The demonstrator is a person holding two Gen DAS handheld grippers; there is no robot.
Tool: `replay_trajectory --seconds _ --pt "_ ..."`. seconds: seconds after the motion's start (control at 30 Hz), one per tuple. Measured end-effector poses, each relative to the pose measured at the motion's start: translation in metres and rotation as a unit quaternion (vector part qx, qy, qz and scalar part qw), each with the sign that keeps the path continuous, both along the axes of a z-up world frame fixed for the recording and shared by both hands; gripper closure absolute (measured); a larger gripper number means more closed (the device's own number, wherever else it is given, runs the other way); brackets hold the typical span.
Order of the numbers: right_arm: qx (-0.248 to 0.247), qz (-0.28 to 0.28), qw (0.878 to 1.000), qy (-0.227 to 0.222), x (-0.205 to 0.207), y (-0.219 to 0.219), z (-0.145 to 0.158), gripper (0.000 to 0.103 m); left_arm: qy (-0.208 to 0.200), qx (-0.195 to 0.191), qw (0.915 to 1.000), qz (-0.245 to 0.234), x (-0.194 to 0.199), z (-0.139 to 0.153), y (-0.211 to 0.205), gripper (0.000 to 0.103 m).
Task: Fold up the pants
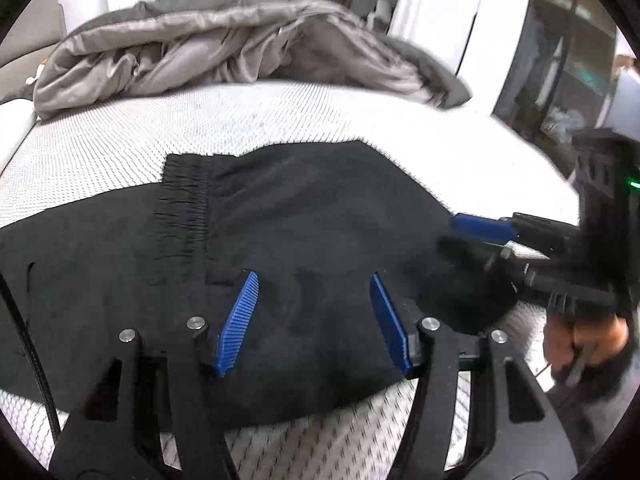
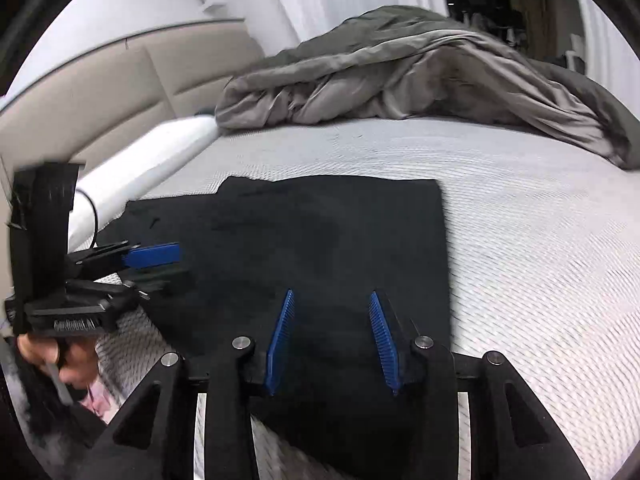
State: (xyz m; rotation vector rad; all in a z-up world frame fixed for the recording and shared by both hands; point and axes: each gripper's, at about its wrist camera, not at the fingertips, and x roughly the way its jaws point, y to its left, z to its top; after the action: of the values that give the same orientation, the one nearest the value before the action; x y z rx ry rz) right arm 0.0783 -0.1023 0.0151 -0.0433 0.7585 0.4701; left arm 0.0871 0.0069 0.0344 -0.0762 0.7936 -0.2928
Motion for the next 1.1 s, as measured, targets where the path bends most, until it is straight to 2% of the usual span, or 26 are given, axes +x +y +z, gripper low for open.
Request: replay_trajectory --seconds 0.07,0.13,0.2,0.3,0.37,0.47,0.53,0.63,0.73,0.83,0.9,0.97,1.07,1.1 --pt "-0.029 0.022 0.999 0.021 0.015 0.025 -0.013 0.063 0.032 0.029 0.9989 0.018 0.019 -0.016 -0.006 0.048" --pt "-0.081 0.032 0.995 0.04 0.025 0.038 -0.029 0.063 0.036 0.02 0.9991 0.013 0.022 -0.027 0.003 0.049" --pt "-0.099 0.023 0.994 0.042 0.028 0.023 -0.036 0.063 0.035 0.025 0.9991 0.003 0.016 -0.028 0.012 0.056" --pt "-0.129 -0.021 0.991 0.039 0.026 -0.016 -0.036 0.063 0.033 0.023 0.9991 -0.014 0.007 -0.031 0.021 0.057" --pt "-0.147 -0.045 0.988 0.031 0.02 -0.029 -0.037 0.059 0.031 0.041 0.9986 -0.011 0.002 -0.033 0.023 0.056" --pt "-0.114 -0.051 0.992 0.031 0.019 -0.041 -0.026 0.058 0.028 0.043 0.9987 0.0 -0.005 -0.022 0.024 0.056" --pt "-0.091 -0.044 0.995 0.017 0.012 -0.04 -0.01 0.058 0.009 0.023 0.9997 0.002 -0.012 -0.009 0.025 0.056" --pt "-0.072 -0.034 0.997 0.006 0.013 -0.026 0.005 0.058 -0.008 0.015 0.9997 0.017 0.003 0.004 0.016 0.056" --pt "-0.068 -0.024 0.997 0.011 0.029 0.016 0.006 0.058 0.019 0.033 0.9986 0.037 0.034 -0.004 0.004 0.056" --pt "-0.061 -0.015 0.997 0.036 0.054 0.038 -0.012 0.058 0.052 0.048 0.9963 0.049 0.053 -0.024 0.001 0.056" --pt "-0.082 0.012 0.994 0.067 0.061 0.054 -0.026 0.058 0.044 0.059 0.9969 0.028 0.051 -0.026 0.0 0.056" --pt "-0.122 0.033 0.991 0.047 0.059 0.055 -0.03 0.059 0.038 0.062 0.9974 0.007 0.043 -0.027 0.005 0.057" --pt "-0.143 -0.018 0.988 0.047 0.063 0.023 -0.027 0.059 0.038 0.048 0.9981 -0.001 0.037 -0.027 0.016 0.057" --pt "-0.166 -0.043 0.984 0.043 0.063 0.011 -0.029 0.059 0.037 0.046 0.9982 -0.003 0.033 -0.027 0.017 0.057"
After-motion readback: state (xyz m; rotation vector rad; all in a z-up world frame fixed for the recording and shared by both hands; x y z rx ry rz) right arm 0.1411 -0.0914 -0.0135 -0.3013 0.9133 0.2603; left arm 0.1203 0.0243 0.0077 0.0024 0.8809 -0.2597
